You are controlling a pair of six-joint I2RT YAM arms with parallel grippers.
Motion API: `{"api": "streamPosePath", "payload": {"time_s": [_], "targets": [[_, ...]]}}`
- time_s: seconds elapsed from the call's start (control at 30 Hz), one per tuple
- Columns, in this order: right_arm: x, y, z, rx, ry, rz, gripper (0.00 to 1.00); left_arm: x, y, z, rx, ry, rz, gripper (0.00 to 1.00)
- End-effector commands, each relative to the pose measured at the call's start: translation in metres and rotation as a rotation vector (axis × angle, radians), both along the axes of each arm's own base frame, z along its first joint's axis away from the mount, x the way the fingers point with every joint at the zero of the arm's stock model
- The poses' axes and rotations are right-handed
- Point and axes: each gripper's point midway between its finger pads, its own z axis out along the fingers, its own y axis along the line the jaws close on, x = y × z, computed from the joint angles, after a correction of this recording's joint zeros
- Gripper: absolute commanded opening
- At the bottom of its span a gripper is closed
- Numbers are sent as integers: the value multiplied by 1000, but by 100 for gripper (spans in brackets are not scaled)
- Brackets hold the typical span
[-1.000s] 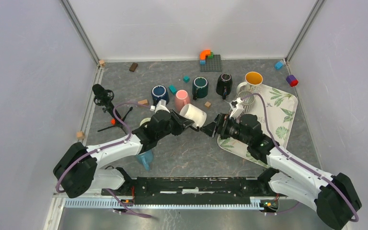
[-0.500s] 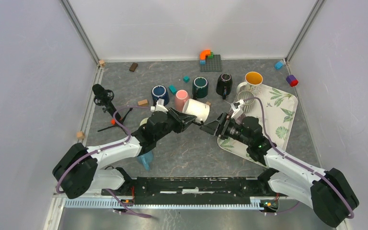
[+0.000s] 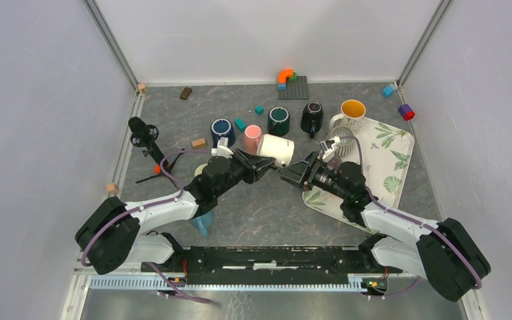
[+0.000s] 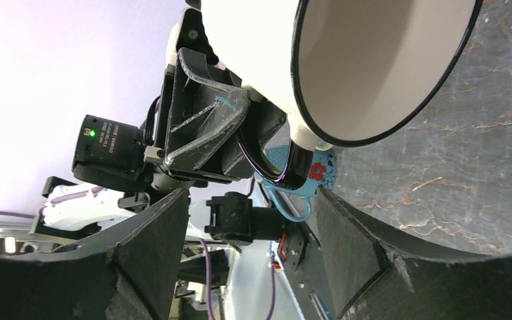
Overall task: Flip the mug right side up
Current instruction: Turn over the cup at the center of the board.
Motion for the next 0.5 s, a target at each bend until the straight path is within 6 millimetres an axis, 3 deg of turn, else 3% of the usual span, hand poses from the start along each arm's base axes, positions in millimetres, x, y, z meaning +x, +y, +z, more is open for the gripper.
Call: {"api": "streamPosePath", "payload": {"time_s": [0.0, 0.47], "targets": [[1, 4, 26, 112, -20, 23, 74, -1, -6, 66, -215, -129, -31, 2], [16, 10, 41, 240, 62, 8, 59, -12, -3, 71, -251, -164, -61, 2]]}}
